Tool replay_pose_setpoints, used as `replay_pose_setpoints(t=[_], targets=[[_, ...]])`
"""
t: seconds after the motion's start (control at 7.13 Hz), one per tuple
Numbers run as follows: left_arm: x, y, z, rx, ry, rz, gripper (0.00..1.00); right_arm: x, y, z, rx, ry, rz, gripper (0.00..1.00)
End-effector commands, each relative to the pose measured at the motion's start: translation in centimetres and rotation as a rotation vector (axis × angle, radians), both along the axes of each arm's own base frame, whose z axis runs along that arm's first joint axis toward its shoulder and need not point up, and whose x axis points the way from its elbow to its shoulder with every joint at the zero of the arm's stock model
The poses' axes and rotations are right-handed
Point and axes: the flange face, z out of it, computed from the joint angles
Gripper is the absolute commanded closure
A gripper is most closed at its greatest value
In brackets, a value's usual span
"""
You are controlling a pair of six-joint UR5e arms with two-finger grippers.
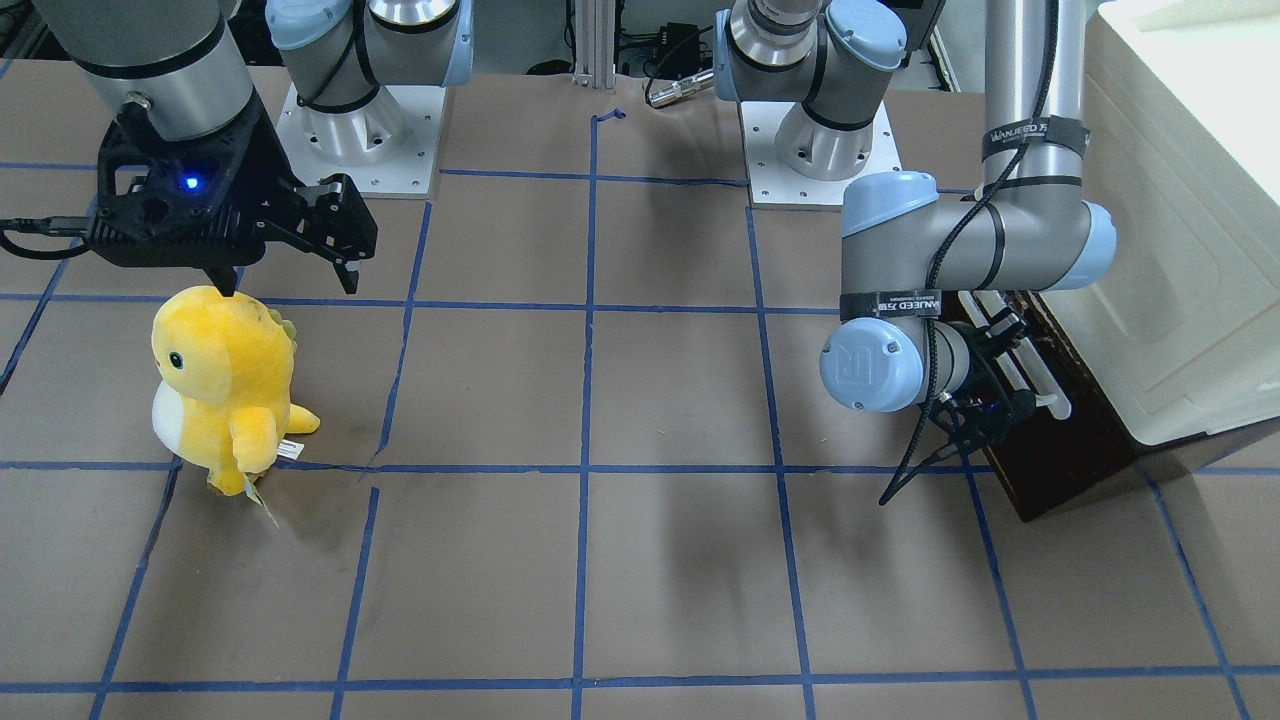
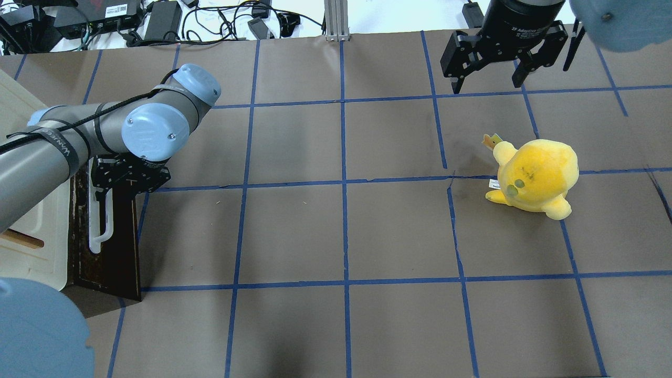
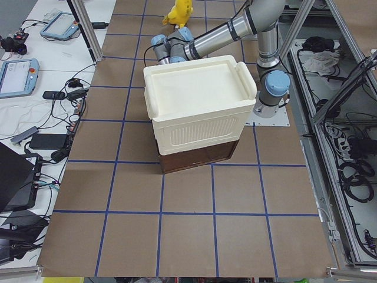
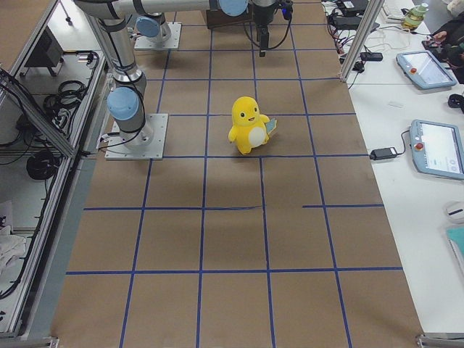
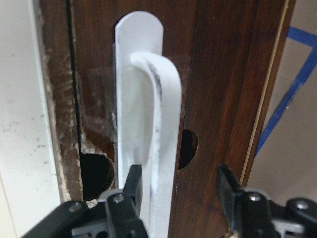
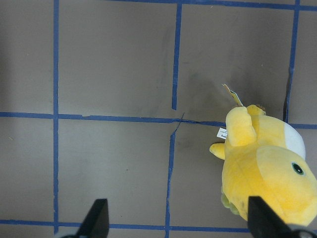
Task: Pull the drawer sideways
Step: 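Close the left gripper around the white drawer handle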
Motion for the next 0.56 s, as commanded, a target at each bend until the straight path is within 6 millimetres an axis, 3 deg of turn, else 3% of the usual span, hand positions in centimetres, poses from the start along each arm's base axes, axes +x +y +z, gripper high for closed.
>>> replay_pose_setpoints(t=[0.0,0.42], targets=[[0.1,-0.2,0.3,-0.003,0.001,-0.002,0.62,0.0,0.0,0.0,0.0,-0.001,0.0,0.0],[1.1,-0.4,0.4,-0.002,0.002,0.013,0.62,0.0,0.0,0.0,0.0,0.0,0.0,0.0]])
